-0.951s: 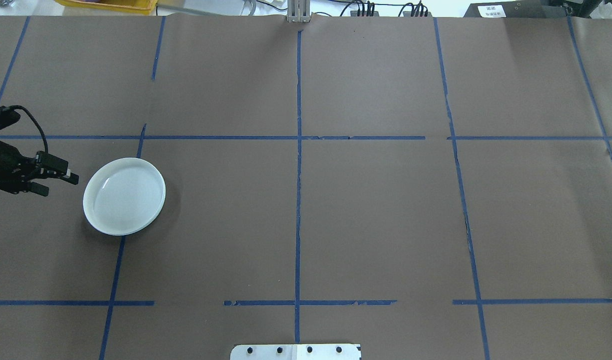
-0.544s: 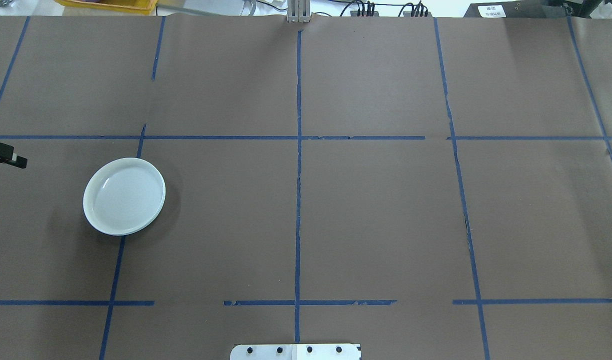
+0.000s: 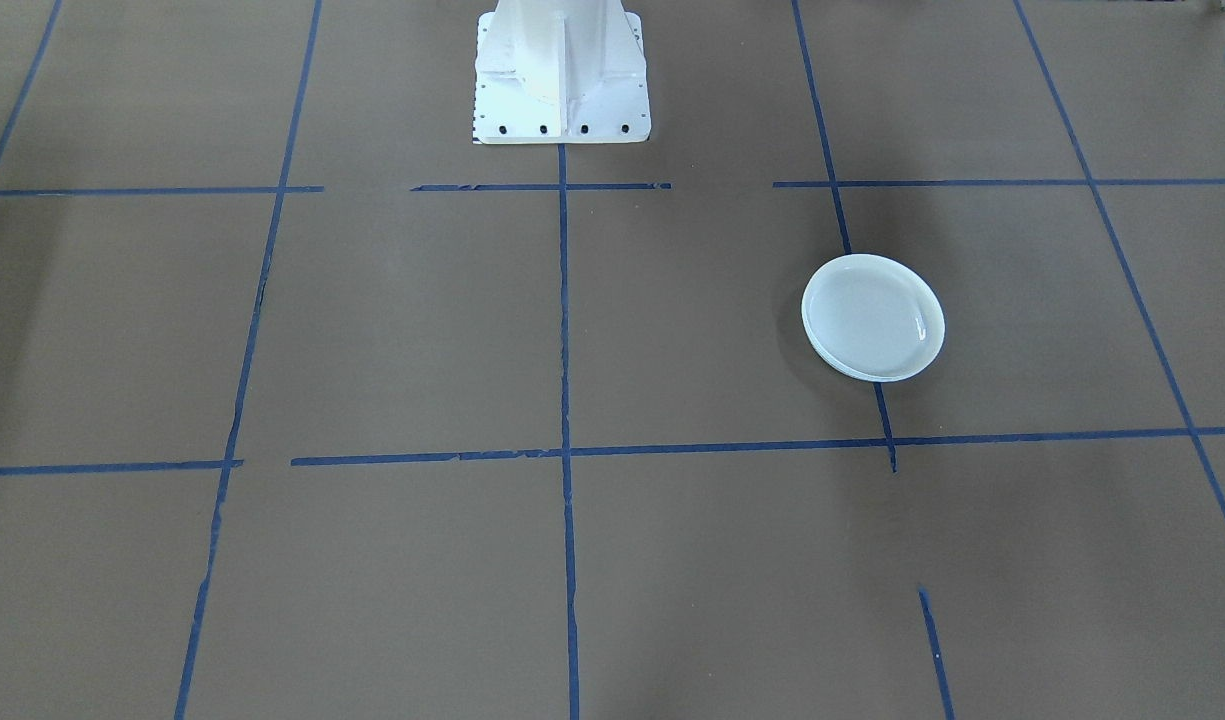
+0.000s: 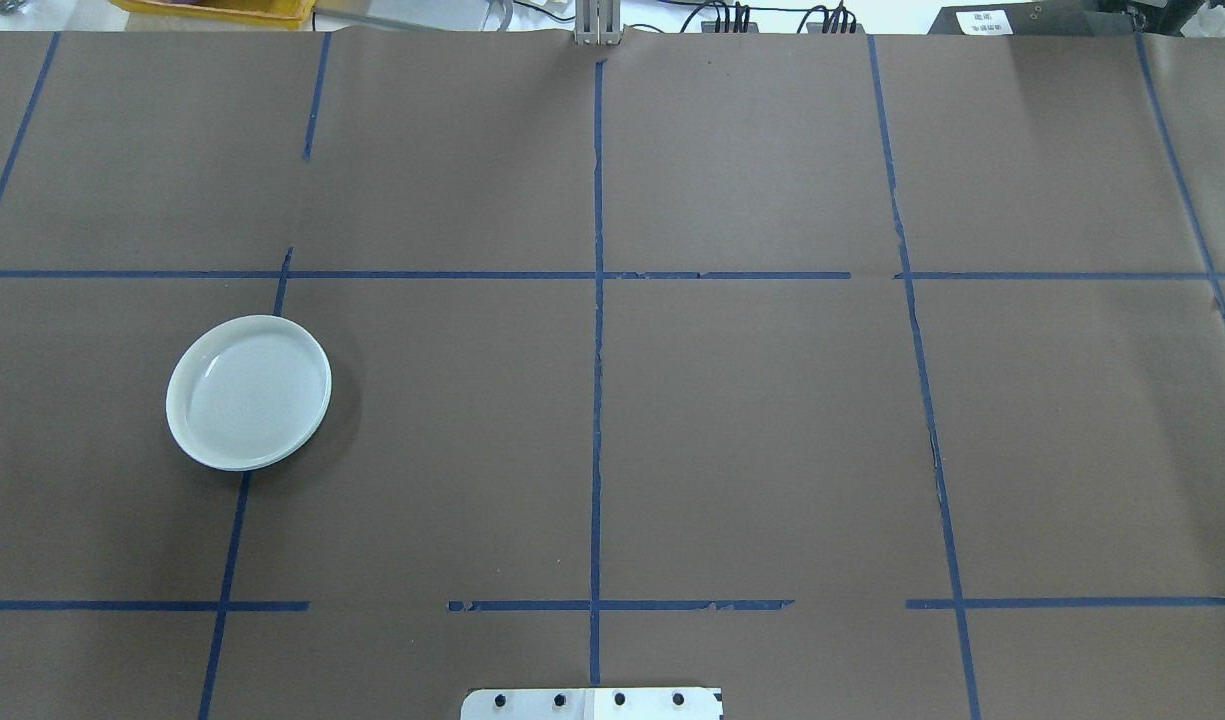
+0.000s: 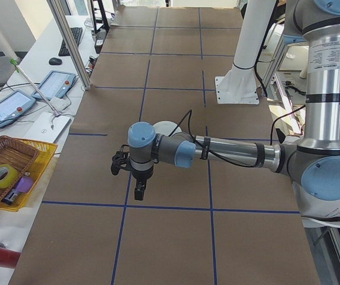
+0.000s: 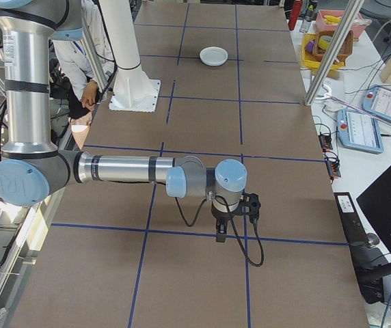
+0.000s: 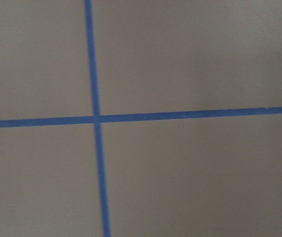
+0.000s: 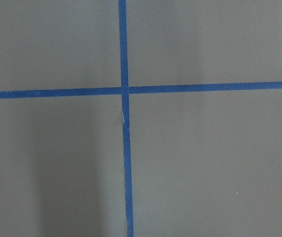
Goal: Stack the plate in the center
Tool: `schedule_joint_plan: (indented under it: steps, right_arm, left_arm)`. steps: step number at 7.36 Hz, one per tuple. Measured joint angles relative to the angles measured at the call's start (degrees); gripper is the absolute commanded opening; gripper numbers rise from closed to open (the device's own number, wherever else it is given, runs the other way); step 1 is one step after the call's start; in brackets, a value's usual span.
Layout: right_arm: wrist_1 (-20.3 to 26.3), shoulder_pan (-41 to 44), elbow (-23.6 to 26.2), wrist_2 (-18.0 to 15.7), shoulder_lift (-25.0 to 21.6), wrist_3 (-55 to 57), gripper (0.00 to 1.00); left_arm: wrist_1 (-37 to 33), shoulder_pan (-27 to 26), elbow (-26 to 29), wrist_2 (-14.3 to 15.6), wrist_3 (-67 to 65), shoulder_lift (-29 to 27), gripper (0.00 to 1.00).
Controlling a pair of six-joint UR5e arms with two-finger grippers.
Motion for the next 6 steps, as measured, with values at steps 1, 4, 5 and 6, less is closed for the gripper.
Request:
schedule_joint_plan:
  steps: [1,4,5,6]
  right_arm:
    - [0.0,0.0,0.0,0.0,0.0,0.0,1.0]
    - [0.0,0.0,0.0,0.0,0.0,-0.1,1.0]
    - [0.0,0.0,0.0,0.0,0.0,0.0,1.0]
    - [0.0,0.0,0.0,0.0,0.0,0.0,1.0]
  left_arm:
    - [4.3,-1.7,-0.9,0.3,4.1,0.2,1.0]
    - [6.5,-2.6,0.3,-6.7,6.5,0.8,1.0]
    - [6.5,-2.7,0.3,-7.3,6.5,0.8,1.0]
    - [6.5,-2.6,0.2,-7.3,6.3,0.7,1.0]
